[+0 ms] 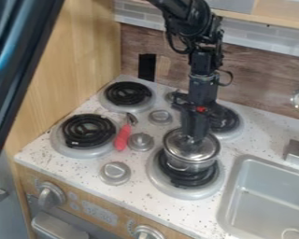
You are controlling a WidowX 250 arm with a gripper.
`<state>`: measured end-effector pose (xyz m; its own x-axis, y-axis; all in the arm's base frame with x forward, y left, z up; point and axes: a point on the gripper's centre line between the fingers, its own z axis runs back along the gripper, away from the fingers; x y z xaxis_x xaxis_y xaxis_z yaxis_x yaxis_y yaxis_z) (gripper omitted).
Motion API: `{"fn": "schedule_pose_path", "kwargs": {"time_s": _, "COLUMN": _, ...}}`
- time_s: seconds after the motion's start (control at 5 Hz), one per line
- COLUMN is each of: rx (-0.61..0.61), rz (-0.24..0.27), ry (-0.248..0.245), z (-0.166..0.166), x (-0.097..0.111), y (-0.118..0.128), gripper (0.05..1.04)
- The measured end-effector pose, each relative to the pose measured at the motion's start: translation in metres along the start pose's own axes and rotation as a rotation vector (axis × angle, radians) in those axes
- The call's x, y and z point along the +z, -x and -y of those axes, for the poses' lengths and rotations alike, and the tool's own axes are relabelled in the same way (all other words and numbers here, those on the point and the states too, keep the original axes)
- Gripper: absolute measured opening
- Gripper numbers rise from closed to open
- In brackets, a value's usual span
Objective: Mowed pot lid to the left side of stove
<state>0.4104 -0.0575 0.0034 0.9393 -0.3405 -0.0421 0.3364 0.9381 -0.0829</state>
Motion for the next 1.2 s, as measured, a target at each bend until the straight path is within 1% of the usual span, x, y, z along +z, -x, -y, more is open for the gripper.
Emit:
{"fn": "schedule_pose_path", "kwargs": {"time_s": 0.2, "rx": -0.008, "rz": 0.057, "ry": -0.018, "z": 0.002, "x": 0.022, "y": 0.003, "gripper": 0.237}}
{"fn": "schedule_pose_path", "kwargs": {"time_s": 0.4, "rx": 0.023, "rz": 0.168, "ry": -0.026, "z": -0.002, "x": 0.065, "y": 0.010, "gripper": 0.237}}
{"fn": "schedule_pose_path", "kwargs": {"time_s": 0.6, "rx": 0.130, "rz": 0.157, "ry": -0.037, "z": -0.031, "x": 0.066, "y": 0.034, "gripper": 0.237}}
{"fn": "schedule_pose_path", "kwargs": {"time_s": 0.8, "rx": 0.294, "rz": 0.102, "ry": -0.075, "z": -0.075, "x": 0.058, "y": 0.073, "gripper": 0.237}}
{"fn": "schedule_pose_path", "kwargs": {"time_s": 1.0, "rx": 0.402, "rz": 0.056, "ry": -0.080, "z": -0.104, "x": 0.046, "y": 0.103, "gripper": 0.237}}
{"fn": "schedule_pose_path", "kwargs": {"time_s": 1.2, "rx": 0.501, "rz": 0.044, "ry": -0.115, "z": -0.136, "x": 0.046, "y": 0.127, "gripper": 0.237}}
